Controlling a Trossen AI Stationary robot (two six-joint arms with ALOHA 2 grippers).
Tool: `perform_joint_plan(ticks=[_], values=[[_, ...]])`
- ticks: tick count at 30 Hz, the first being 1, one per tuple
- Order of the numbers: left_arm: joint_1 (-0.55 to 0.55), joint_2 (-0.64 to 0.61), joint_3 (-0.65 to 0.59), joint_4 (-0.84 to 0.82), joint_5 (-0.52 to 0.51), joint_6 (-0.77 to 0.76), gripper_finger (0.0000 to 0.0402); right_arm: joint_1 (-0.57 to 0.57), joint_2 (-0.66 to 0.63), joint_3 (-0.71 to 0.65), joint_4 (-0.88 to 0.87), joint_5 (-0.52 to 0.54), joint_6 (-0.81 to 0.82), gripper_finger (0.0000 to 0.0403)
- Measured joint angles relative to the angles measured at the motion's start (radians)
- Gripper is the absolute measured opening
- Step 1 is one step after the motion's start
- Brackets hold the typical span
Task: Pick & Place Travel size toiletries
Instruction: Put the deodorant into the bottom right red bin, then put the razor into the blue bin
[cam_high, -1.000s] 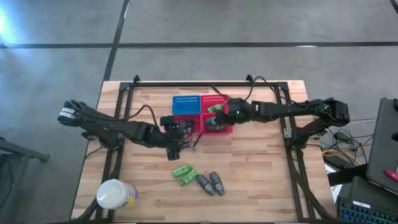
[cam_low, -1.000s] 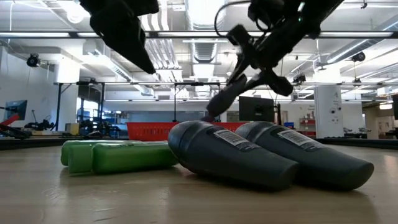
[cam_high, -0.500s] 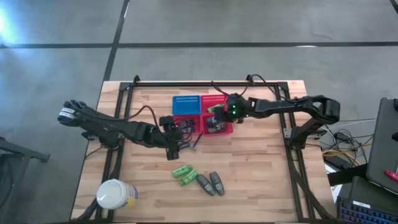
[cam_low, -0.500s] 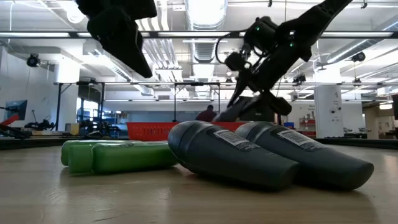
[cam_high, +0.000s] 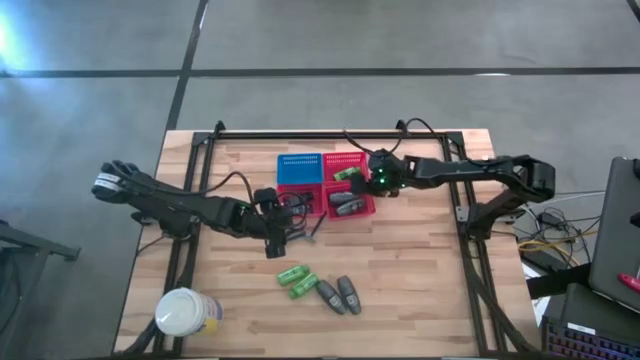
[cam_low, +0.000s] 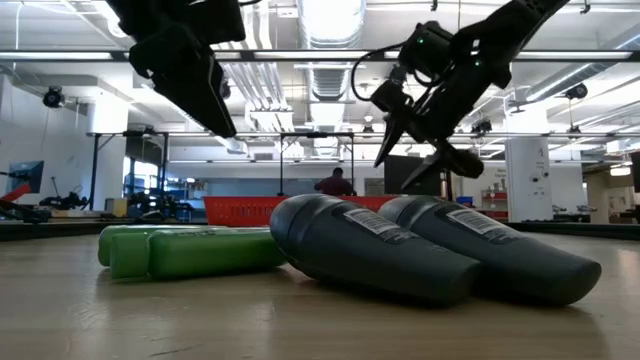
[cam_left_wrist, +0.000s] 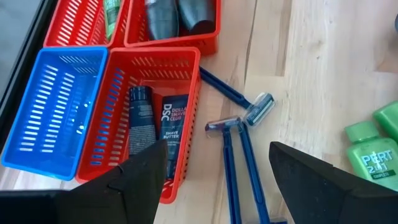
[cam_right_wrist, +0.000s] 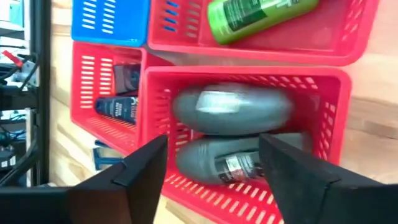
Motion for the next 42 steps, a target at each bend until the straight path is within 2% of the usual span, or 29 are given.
perform_joint_plan(ticks=[4, 10, 16, 19, 23, 35, 42], values=[[0.001, -0.009, 0.0, 0.01, 0.021, 0.0, 0.0284, 0.0, -0.05, 0.0, -0.047, 0.027, -0.021, 0.0278], [0.0, -0.013, -0.018, 0.016, 0.196, 0.037, 0.0284, 0.014, -0.135, 0.0, -0.149, 0.056, -0.099, 0.0303], [0.001, -0.013, -0.091, 0.006, 0.229, 0.017, 0.0284, 0.092, -0.207, 0.0, -0.264, 0.071, -0.18, 0.0311], [0.001, -0.013, -0.122, 0.006, 0.24, -0.045, 0.0284, 0.14, -0.223, 0.0, -0.318, 0.071, -0.175, 0.0308], [0.001, -0.013, -0.131, 0.008, 0.241, -0.088, 0.0284, 0.194, -0.233, 0.0, -0.305, 0.071, -0.18, 0.0296], [0.012, -0.004, -0.164, 0.007, 0.298, -0.218, 0.0284, 0.279, -0.237, 0.0, -0.316, 0.094, -0.113, 0.0262], [0.009, -0.005, -0.177, 0.008, 0.298, -0.225, 0.0284, 0.35, -0.238, 0.0, -0.314, 0.096, -0.108, 0.0249]])
